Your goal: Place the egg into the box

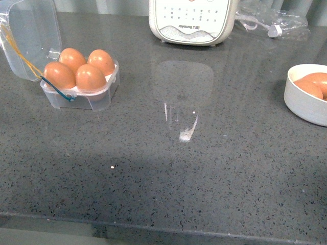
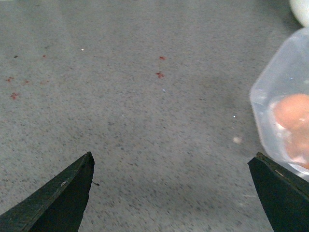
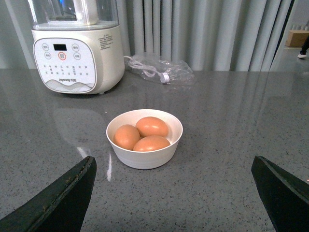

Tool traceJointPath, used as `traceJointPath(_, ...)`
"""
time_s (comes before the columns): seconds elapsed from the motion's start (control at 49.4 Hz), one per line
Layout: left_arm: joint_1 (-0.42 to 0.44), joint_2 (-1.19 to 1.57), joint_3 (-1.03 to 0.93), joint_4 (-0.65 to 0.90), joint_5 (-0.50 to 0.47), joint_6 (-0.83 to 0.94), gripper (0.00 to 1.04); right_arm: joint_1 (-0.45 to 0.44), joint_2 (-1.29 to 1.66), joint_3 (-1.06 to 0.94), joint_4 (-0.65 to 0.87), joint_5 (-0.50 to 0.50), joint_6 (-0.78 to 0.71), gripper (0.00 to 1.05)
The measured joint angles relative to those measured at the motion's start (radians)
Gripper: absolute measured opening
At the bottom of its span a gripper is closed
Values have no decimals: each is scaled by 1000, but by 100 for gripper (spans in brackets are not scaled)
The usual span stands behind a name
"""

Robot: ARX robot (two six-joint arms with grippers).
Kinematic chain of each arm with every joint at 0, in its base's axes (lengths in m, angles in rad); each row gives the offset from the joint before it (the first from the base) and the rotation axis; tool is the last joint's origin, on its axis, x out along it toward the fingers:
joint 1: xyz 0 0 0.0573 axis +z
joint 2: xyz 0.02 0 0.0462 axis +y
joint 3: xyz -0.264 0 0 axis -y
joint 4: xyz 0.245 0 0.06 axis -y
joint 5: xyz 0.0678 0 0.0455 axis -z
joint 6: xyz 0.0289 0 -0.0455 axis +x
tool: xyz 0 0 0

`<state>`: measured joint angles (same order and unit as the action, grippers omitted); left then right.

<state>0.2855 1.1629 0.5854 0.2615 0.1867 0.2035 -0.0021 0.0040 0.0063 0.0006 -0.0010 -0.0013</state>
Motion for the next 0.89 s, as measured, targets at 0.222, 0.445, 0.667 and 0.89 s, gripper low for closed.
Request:
traceJointPath(0.222,-1,144,70,66,-39,34,98,0,0,0,0,0,0,97)
traceJointPath(0.445,-21,272,153,130,-90,59,98,0,0,0,0,0,0,97)
traceJointPath(0.667,-88,333,183,151,-97,53,98,0,0,0,0,0,0,97)
traceJointPath(0.89,-185,319,186,137,-95,-27,98,0,0,0,0,0,0,97)
